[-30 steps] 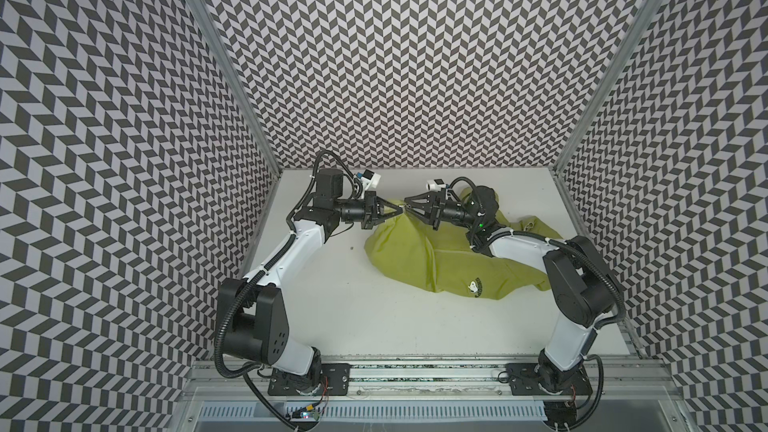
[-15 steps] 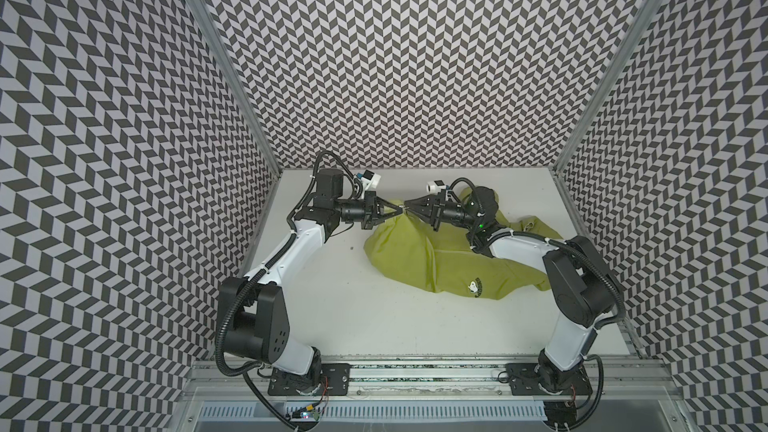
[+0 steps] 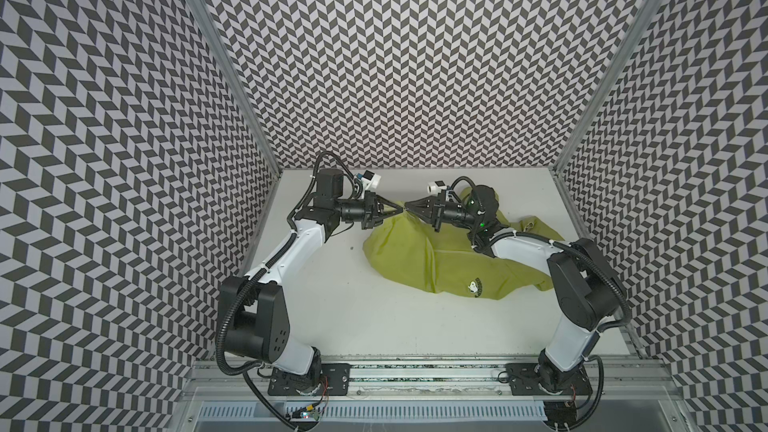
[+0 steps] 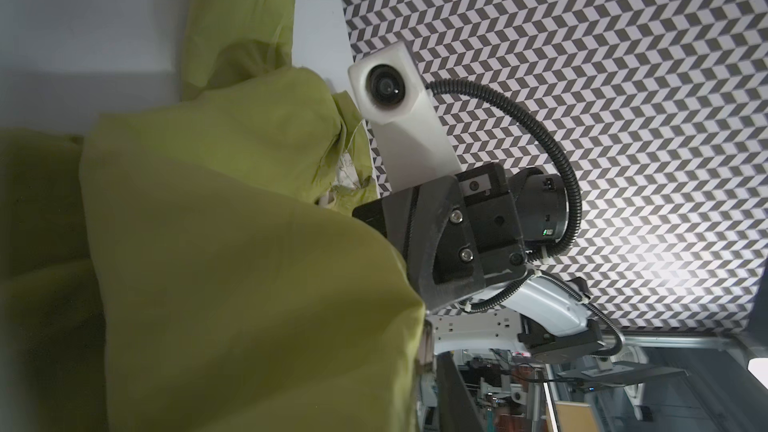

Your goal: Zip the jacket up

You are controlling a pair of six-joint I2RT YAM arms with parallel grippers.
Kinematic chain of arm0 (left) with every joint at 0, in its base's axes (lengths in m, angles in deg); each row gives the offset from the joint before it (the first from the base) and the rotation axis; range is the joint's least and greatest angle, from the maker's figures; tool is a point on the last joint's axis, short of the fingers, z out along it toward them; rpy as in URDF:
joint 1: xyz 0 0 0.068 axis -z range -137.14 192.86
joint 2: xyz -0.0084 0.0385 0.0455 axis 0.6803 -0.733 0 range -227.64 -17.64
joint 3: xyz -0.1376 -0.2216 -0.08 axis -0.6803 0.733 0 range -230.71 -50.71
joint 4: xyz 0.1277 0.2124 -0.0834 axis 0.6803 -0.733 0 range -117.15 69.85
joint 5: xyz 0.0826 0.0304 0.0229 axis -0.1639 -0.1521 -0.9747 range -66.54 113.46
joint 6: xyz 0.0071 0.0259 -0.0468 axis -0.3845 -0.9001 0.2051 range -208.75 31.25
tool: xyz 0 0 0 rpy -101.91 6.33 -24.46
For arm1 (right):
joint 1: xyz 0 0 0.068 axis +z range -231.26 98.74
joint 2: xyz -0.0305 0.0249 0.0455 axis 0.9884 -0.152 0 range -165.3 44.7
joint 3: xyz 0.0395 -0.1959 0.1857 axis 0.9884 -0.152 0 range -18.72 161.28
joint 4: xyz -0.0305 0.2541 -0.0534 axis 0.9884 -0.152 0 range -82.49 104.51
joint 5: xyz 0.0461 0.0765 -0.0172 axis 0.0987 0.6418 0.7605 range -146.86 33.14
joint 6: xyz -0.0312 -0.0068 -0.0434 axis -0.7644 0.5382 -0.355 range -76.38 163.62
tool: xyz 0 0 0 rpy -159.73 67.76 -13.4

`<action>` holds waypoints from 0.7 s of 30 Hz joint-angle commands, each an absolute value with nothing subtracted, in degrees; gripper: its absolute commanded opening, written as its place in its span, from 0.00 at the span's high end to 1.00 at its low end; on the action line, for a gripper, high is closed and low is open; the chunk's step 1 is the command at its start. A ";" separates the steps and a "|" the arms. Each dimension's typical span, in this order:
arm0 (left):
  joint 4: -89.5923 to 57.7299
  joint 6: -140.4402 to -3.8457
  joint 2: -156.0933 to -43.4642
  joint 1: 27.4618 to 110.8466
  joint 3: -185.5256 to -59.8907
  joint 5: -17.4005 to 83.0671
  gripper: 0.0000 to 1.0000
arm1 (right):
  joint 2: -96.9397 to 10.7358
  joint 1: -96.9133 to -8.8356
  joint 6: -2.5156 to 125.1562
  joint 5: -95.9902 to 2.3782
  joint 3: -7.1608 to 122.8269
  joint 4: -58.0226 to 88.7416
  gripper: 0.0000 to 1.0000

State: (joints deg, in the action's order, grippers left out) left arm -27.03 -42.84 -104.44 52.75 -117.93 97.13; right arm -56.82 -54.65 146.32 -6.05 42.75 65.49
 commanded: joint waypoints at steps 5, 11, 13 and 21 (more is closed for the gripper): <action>-18.27 -36.00 -103.03 51.74 -115.48 96.96 0.69 | -50.61 -54.64 134.29 -5.69 44.63 51.17 1.00; -15.06 -33.38 -102.54 52.17 -113.90 97.14 0.72 | -49.18 -54.54 131.58 -6.38 45.31 46.85 1.00; -15.04 -33.27 -102.56 52.57 -113.81 97.67 0.76 | -49.01 -54.29 131.50 -6.73 45.14 46.70 1.00; -14.77 -32.52 -101.42 53.34 -112.98 99.05 0.97 | -48.69 -53.89 130.77 -8.51 44.59 45.52 1.00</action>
State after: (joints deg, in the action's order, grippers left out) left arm -17.12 -33.18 -103.70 52.80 -113.54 97.11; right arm -50.83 -54.36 131.63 -7.23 43.80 44.38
